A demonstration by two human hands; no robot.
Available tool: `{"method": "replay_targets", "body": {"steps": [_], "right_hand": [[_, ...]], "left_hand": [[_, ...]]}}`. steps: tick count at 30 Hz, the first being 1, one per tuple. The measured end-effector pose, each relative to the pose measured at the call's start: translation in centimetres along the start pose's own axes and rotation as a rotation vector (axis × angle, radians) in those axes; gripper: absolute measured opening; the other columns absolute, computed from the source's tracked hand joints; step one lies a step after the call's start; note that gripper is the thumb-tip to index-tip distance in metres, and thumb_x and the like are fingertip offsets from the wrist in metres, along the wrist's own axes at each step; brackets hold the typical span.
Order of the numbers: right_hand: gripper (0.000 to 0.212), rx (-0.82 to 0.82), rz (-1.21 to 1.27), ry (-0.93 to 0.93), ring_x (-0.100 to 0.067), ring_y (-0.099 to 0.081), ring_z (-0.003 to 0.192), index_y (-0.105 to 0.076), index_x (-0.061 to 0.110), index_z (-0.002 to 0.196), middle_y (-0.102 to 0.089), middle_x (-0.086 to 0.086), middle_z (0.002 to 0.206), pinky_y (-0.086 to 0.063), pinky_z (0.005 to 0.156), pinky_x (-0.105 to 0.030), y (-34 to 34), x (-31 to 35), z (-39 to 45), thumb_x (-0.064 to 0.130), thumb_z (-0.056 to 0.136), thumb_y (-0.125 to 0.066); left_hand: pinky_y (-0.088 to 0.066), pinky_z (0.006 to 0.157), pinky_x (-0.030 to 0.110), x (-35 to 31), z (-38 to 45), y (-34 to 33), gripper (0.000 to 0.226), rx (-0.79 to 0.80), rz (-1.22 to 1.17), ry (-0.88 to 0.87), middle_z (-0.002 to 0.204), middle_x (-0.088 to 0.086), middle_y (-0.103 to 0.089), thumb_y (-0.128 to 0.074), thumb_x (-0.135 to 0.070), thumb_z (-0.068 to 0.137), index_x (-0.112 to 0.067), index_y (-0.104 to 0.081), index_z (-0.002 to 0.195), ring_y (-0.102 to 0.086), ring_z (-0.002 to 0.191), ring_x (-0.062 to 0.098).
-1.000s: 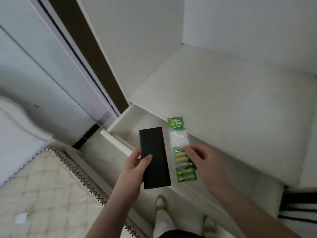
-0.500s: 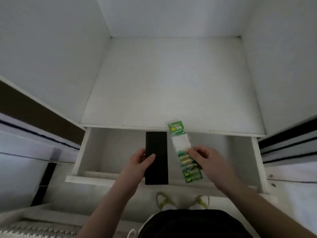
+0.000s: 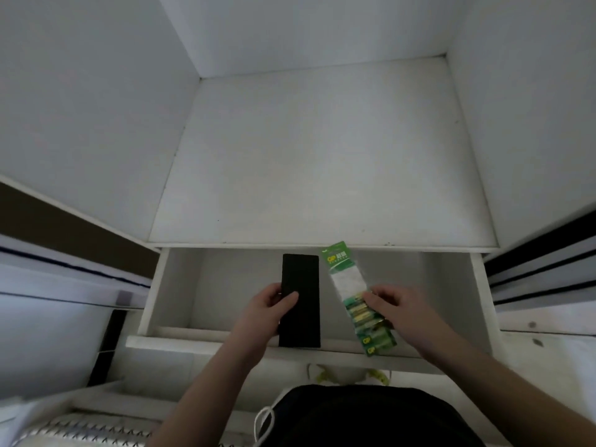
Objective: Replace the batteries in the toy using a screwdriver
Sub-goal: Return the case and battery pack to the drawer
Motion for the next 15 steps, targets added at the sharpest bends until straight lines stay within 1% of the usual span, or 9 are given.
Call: {"method": "replay_targets", "body": {"steps": [3, 6, 8, 9, 10, 12, 13, 15], "right_hand": [[0.012, 0.032, -0.037, 0.017, -0.016, -0.069, 0.079, -0.073, 0.027, 0.088, -0.074, 0.004, 0.083, -0.054, 0.076, -0.036, -0.4, 0.3, 0.2, 0.033, 0.091, -0.063], [0.011, 0.038, -0.035, 0.021, -0.011, -0.069, 0.077, -0.073, 0.025, 0.087, -0.074, 0.003, 0.082, -0.054, 0.073, -0.031, -1.1, 0.9, 0.1, 0.029, 0.091, -0.064], [0.011, 0.037, -0.053, 0.025, -0.002, -0.067, 0.07, -0.073, 0.024, 0.087, -0.074, 0.004, 0.079, -0.051, 0.067, -0.018, -1.5, 1.5, 0.0, 0.028, 0.091, -0.064], [0.011, 0.052, -0.089, 0.025, 0.0, -0.066, 0.068, -0.073, 0.024, 0.088, -0.073, 0.004, 0.079, -0.05, 0.064, -0.014, -1.7, 1.8, 0.0, 0.028, 0.092, -0.064], [0.012, 0.075, -0.132, 0.022, -0.001, -0.066, 0.07, -0.073, 0.024, 0.088, -0.073, 0.003, 0.079, -0.049, 0.064, -0.015, -2.0, 2.0, 0.1, 0.029, 0.092, -0.063], [0.014, 0.103, -0.203, 0.001, -0.009, -0.068, 0.076, -0.073, 0.024, 0.09, -0.073, 0.002, 0.082, -0.051, 0.07, -0.023, -2.8, 1.9, 0.3, 0.032, 0.092, -0.062], [0.014, 0.096, -0.219, -0.012, -0.01, -0.068, 0.076, -0.073, 0.025, 0.09, -0.073, 0.002, 0.082, -0.051, 0.07, -0.024, -3.3, 1.9, 0.2, 0.033, 0.092, -0.062], [0.014, 0.05, -0.182, -0.029, -0.006, -0.066, 0.07, -0.073, 0.022, 0.089, -0.073, 0.0, 0.081, -0.048, 0.065, -0.018, -4.7, 2.1, 0.2, 0.031, 0.092, -0.063]], "left_hand": [[-0.054, 0.063, 0.024, 0.4, 0.2, 0.5, 0.02, -0.027, 0.001, 0.001, 0.101, 0.006, -0.073, -0.06, -0.016, 0.095, -0.012, -0.064, 0.114, -0.071, 0.087, 0.014], [-0.054, 0.063, 0.024, 0.9, 0.7, 1.3, 0.022, -0.028, -0.005, 0.014, 0.098, 0.004, -0.074, -0.061, -0.016, 0.094, -0.011, -0.064, 0.115, -0.07, 0.087, 0.014], [-0.054, 0.065, 0.024, 1.0, 1.4, 2.0, 0.022, -0.009, -0.003, 0.023, 0.1, 0.003, -0.074, -0.062, -0.017, 0.094, -0.012, -0.064, 0.115, -0.071, 0.09, 0.015], [-0.054, 0.066, 0.025, 1.0, 1.7, 2.3, 0.022, 0.005, 0.004, 0.026, 0.101, 0.003, -0.074, -0.062, -0.017, 0.094, -0.013, -0.064, 0.115, -0.071, 0.092, 0.017], [-0.055, 0.068, 0.026, 1.1, 2.1, 2.7, 0.022, 0.022, 0.007, 0.029, 0.102, 0.003, -0.074, -0.062, -0.018, 0.094, -0.014, -0.065, 0.115, -0.071, 0.094, 0.018], [-0.055, 0.07, 0.028, 1.4, 2.8, 3.8, 0.02, 0.066, 0.003, 0.05, 0.103, 0.002, -0.074, -0.061, -0.018, 0.094, -0.015, -0.065, 0.114, -0.071, 0.096, 0.018], [-0.055, 0.069, 0.027, 1.6, 3.0, 4.6, 0.02, 0.091, 0.003, 0.059, 0.102, 0.002, -0.075, -0.061, -0.018, 0.094, -0.015, -0.065, 0.113, -0.071, 0.095, 0.017], [-0.056, 0.069, 0.028, 1.6, 3.8, 6.3, 0.019, 0.118, 0.043, 0.043, 0.1, 0.0, -0.075, -0.062, -0.018, 0.094, -0.016, -0.065, 0.113, -0.071, 0.093, 0.015]]}}
Point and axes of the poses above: each hand's wrist, its own z-axis towards the middle knuckle, its own y-axis out of the back of the hand, x = y × z, the point moved 7 cm from there along z, towards the middle knuckle
